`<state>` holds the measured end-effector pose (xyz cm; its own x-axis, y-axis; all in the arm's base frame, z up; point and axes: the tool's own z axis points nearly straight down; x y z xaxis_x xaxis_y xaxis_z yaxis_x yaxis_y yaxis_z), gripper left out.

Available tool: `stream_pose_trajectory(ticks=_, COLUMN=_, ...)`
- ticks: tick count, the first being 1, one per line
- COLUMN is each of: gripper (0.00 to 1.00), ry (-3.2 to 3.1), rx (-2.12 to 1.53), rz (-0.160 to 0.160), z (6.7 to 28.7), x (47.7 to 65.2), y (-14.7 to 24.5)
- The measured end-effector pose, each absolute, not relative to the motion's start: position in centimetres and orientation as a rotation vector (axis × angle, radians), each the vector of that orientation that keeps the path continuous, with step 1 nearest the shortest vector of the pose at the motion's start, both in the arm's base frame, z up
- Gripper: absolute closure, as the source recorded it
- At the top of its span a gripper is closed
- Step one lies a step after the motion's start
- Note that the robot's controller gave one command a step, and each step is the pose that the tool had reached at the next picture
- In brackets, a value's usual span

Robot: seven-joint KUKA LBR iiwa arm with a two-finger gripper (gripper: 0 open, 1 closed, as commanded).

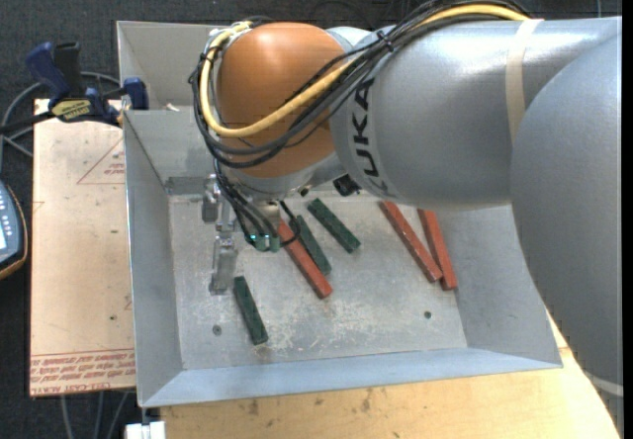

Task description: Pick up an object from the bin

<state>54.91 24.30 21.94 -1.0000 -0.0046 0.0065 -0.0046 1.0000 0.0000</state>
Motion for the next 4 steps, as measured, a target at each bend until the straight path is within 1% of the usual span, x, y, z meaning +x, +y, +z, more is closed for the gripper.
stream_pose_trajectory(ticks=1, gripper=0.0, ry=-2.969, rx=1.03, rz=-0.002, z=7.0, x=53.2, y=16.7)
stream_pose_trajectory(ticks=2, gripper=0.0, ry=-2.749, rx=1.529, rz=-0.002, z=10.0, x=53.0, y=17.6)
stream_pose_trajectory(ticks=3, gripper=0.0, ry=-2.574, rx=1.808, rz=-0.002, z=11.1, x=54.3, y=18.4)
stream_pose_trajectory(ticks=4, gripper=0.0, ry=-2.454, rx=1.961, rz=-0.005, z=6.8, x=54.4, y=19.4)
